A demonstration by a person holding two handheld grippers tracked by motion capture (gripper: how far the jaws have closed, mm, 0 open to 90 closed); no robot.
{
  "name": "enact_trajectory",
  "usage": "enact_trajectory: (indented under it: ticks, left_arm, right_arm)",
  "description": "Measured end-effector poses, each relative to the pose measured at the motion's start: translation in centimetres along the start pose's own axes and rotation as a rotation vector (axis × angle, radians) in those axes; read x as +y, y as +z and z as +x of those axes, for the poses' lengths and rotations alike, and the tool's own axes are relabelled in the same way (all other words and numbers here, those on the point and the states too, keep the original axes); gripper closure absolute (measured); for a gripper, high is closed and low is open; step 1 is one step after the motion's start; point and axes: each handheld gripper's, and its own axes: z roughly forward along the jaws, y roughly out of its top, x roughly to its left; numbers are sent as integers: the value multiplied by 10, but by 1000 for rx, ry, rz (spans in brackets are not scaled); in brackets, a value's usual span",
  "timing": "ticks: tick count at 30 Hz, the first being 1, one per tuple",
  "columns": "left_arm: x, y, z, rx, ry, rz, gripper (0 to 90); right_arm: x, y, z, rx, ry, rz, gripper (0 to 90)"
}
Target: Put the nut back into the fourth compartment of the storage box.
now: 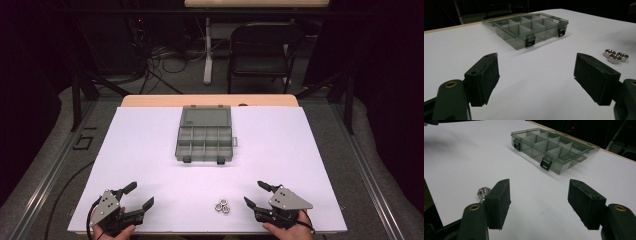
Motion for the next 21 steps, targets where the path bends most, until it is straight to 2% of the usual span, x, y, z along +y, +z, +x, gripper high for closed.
enact_trajectory:
  ticks: [3,6,11,13,21]
  left_arm:
    - [0,0,0,-4,2,2,208]
    - [0,-1,0,-3,1,1,208]
    - [0,-1,0,-4,1,2,211]
    - [0,-1,0,-6,2,2,212]
    - [0,0,0,-6,-3,8,212]
  right_arm:
    - [9,3,2,23,-6,30,398]
    - [18,8,4,41,1,57,406]
    - [25,17,7,85,-12,106,465]
    - [27,20,9,121,-7,133,504]
    - [30,35,22,177,-56,210,552]
